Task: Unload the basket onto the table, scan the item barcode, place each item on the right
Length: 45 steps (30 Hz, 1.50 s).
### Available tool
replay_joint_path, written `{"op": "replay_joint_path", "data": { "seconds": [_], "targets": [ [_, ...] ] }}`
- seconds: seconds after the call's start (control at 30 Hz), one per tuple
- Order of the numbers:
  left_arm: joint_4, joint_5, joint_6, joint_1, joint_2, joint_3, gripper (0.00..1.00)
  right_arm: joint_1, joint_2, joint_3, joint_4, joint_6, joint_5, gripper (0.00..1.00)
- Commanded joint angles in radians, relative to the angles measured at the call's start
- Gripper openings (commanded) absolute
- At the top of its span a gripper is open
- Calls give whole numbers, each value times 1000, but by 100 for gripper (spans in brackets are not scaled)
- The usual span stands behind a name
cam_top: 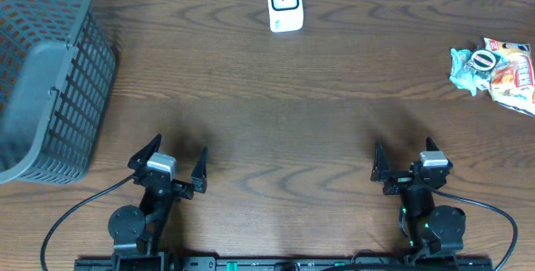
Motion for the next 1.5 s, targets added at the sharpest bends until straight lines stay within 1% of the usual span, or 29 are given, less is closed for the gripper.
{"op": "replay_joint_path", "data": {
  "seconds": [0.0,0.1,0.17,0.23,0.27,0.37,0.47,0.83,1.17,1.47],
  "targets": [
    [-63,-50,-61,5,-9,-8,97,8,-8,-4,-2,-8,-2,99],
    [-62,-63,-65,5,-9,-8,98,8,-8,-4,-2,-8,-2,99],
    [-65,-100,-131,5,-9,-8,98,8,-8,-4,-2,-8,-2,99],
    [-67,-167,-239,3,-9,-8,98,8,-8,-4,-2,-8,-2,99],
    [-69,-179,-254,3,-9,-8,97,8,-8,-4,-2,-8,-2,99],
    [-70,-180,-240,-5,-9,-8,98,8,-8,-4,-2,-8,-2,99],
    [-71,-181,-182,-18,-9,-8,98,8,-8,-4,-2,-8,-2,99],
    [-76,-188,-42,-19,-9,-8,98,8,-8,-4,-2,-8,-2,99],
    [-88,-306,-57,-19,-9,-8,98,8,-8,-4,-2,-8,-2,99],
    [-92,-323,-56,-19,-9,-8,97,8,-8,-4,-2,-8,-2,99]
  ]
}}
